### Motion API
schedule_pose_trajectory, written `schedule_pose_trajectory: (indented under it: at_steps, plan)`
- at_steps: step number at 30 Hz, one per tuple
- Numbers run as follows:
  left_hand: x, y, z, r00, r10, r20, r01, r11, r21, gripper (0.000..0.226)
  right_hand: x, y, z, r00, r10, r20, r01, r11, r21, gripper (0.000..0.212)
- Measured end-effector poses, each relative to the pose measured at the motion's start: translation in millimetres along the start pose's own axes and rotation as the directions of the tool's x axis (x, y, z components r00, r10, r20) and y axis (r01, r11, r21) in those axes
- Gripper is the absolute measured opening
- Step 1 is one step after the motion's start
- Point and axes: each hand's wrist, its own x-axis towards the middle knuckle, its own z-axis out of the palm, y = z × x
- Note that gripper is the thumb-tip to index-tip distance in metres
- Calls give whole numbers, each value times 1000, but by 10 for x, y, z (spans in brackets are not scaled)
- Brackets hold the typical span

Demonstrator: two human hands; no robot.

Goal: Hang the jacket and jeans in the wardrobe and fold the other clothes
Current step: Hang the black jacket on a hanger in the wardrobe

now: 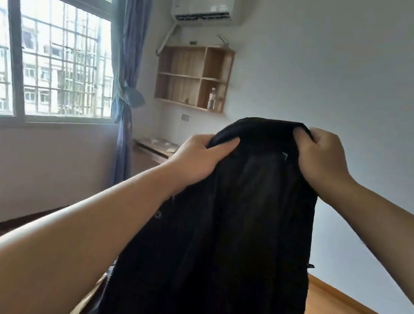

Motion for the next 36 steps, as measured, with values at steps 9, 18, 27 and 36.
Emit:
schedule_pose_trajectory:
  at_steps: [9, 18, 27, 36]
  plan:
    - [36, 748, 1304, 973, 122, 197, -120, 993, -20, 43, -245, -34, -1664, 965, 120, -233, -122, 993, 8, 37]
    - [-536, 1727, 2818, 895, 252, 368, -188, 961, -201, 52, -890, -15, -3406, 802, 516, -302, -344, 811, 473, 13]
    - [-1372, 2404, 4182, 626, 479, 616, -96, 830, -549, 25, -1301, 32, -4456, 590, 516, -621, -257, 849, 462, 15]
    - [-1719, 2928, 5095, 22, 690, 724, 78, 720, -689, 27, -1513, 43, -5133, 342, 340, -876, -277, 927, 251, 24]
